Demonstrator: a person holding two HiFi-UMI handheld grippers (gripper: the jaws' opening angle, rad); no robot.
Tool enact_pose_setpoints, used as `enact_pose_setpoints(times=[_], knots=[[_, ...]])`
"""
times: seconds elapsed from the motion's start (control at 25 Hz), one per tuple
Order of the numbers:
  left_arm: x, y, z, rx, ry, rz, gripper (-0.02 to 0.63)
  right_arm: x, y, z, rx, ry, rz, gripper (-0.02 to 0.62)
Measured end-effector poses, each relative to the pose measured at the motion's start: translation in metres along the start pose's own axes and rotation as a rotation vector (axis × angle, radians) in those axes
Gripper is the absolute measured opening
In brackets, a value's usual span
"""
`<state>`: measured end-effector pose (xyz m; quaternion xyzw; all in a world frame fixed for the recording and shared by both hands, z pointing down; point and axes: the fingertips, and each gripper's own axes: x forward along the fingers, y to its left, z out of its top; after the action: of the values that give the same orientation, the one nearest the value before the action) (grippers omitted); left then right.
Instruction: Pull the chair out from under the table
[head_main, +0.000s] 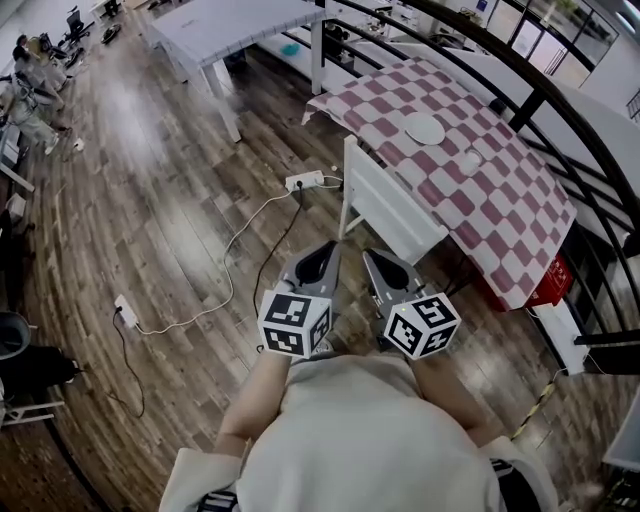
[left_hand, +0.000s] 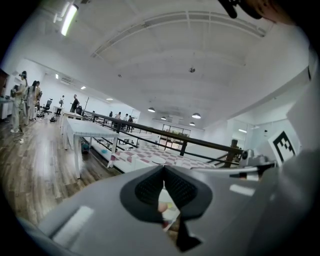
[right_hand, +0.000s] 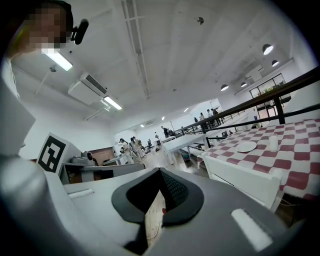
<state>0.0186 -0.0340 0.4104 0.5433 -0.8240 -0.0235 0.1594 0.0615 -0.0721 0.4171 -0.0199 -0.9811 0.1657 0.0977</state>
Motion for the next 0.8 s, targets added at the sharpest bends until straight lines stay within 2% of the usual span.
enact_pose_setpoints(times=[0.44, 0.8], knots=[[-0.009, 0.041, 0.006, -0.001, 0.008, 0.001, 0.009, 0.026, 0.019, -0.004, 0.014, 0.016, -0.015, -0.005], [0.010, 0.057, 0.006, 0.000, 0.035, -0.014, 0.009, 0.043, 0.005, -0.007, 0.027, 0.041, -0.029, -0.005]])
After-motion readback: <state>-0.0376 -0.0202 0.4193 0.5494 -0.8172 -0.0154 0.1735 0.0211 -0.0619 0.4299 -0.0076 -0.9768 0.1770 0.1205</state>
